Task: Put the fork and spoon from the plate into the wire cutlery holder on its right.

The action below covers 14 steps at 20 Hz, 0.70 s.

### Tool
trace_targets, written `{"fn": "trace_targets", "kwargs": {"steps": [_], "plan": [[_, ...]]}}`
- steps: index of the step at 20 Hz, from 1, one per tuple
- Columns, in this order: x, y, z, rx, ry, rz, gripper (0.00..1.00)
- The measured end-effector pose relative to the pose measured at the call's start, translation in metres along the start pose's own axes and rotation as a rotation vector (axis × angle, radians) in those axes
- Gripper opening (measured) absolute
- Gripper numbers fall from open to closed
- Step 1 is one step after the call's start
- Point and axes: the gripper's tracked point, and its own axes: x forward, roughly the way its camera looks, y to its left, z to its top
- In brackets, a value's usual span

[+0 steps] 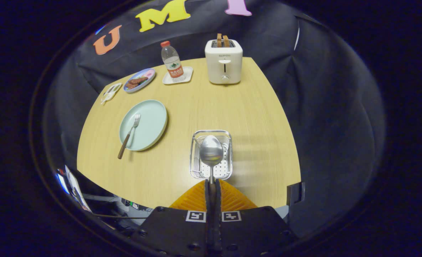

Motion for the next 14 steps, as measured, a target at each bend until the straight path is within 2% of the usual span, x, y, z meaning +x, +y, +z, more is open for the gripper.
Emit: {"fn": "trace_targets", "kwargs": {"steps": [9,11,14], "plan": [[0.005,0.001,0.011,0.000,0.102,-0.039,0.04],[0.008,0.003,0.018,-0.007,0.094,-0.049,0.09],[0.011,0.005,0.027,-0.028,0.061,-0.071,0.09]]}}
